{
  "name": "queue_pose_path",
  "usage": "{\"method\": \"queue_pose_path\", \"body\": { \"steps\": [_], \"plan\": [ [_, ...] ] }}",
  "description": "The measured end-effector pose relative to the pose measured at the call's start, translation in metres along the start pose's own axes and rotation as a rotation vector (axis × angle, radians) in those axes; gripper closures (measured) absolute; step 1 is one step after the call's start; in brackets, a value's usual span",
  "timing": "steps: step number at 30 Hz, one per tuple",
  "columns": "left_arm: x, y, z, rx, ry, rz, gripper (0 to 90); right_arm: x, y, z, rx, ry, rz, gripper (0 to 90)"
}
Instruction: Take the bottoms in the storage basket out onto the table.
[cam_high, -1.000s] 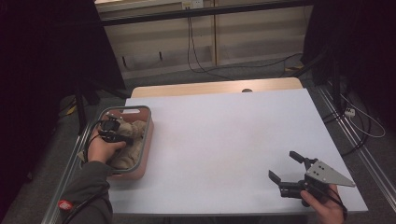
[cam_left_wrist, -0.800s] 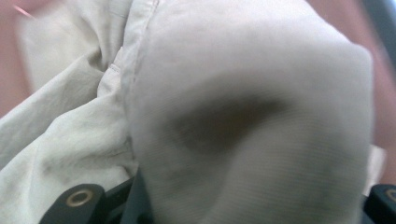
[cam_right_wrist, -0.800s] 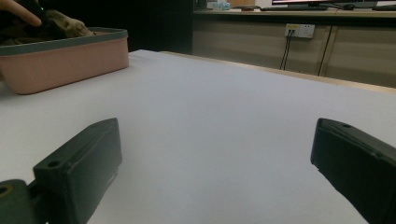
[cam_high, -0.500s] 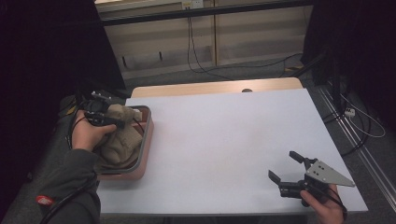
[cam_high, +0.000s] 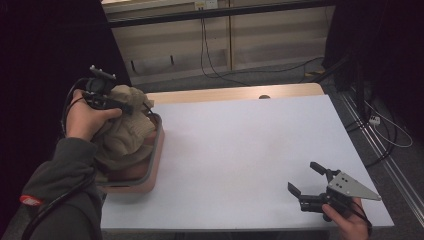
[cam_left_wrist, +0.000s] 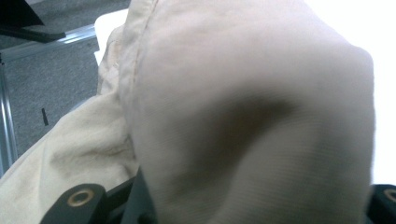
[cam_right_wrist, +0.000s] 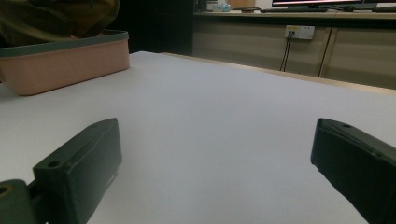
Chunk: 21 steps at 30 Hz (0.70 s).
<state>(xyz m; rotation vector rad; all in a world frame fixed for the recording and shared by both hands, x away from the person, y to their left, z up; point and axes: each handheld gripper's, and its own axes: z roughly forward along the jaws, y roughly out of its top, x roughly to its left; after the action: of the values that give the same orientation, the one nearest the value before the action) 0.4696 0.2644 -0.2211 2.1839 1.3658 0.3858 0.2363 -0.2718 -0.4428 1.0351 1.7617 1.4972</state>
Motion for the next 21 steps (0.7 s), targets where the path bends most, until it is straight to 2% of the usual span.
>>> {"method": "queue_pose_path", "body": {
  "steps": [4,7,13,18,21],
  "plan": [
    [-0.008,0.014,-0.012,0.000,-0.015,0.002,68.3,0.000,0.000,0.000,-0.001,0.000,0.002,1.2],
    [-0.012,0.023,-0.018,0.013,-0.042,-0.017,68.1,-0.001,0.000,0.000,-0.001,0.000,0.003,1.2],
    [-0.025,0.040,-0.029,0.016,-0.089,-0.013,68.1,-0.001,0.000,0.000,-0.001,0.000,0.008,1.2],
    [-0.041,0.056,-0.040,-0.011,-0.109,-0.004,68.0,-0.001,-0.001,0.000,-0.002,-0.001,0.008,1.2],
    [-0.055,0.068,-0.047,-0.029,-0.128,0.015,68.0,-0.001,-0.001,0.000,-0.003,-0.002,0.009,1.2]
  ]
}}
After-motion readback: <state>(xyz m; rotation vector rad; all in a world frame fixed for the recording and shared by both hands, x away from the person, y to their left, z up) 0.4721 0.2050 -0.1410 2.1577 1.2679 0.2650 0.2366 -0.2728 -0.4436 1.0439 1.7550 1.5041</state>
